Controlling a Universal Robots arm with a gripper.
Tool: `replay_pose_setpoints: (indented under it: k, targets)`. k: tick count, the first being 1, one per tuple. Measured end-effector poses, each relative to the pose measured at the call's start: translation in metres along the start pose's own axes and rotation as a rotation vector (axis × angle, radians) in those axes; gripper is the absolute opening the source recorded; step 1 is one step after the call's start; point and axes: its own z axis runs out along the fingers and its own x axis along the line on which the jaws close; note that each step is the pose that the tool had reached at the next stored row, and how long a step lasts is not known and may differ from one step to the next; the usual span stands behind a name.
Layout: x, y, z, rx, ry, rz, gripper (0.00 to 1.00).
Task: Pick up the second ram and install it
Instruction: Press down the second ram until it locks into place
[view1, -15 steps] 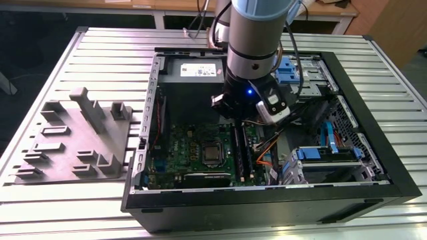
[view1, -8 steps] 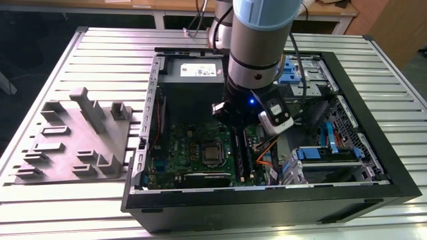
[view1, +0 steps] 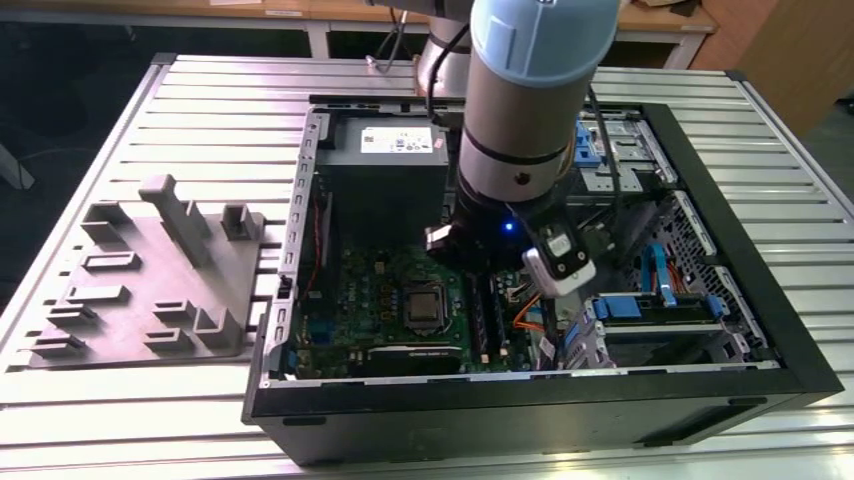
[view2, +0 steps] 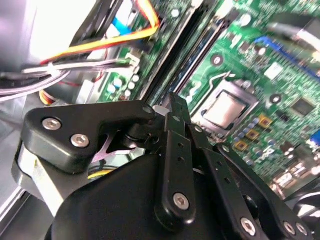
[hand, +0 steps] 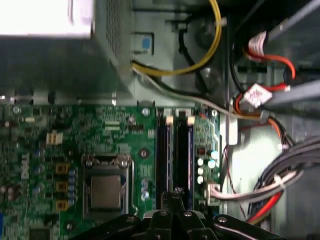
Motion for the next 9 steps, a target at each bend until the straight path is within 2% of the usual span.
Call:
replay_pose_setpoints:
  k: [5,9]
  targets:
    - [-0.0001,-0.0135,-0.0005,0.0001,0.0004,0.001,0.1]
    - [-0.0005,-0.0211,-0.0009,0.0002,0.0014,0.001,0.1]
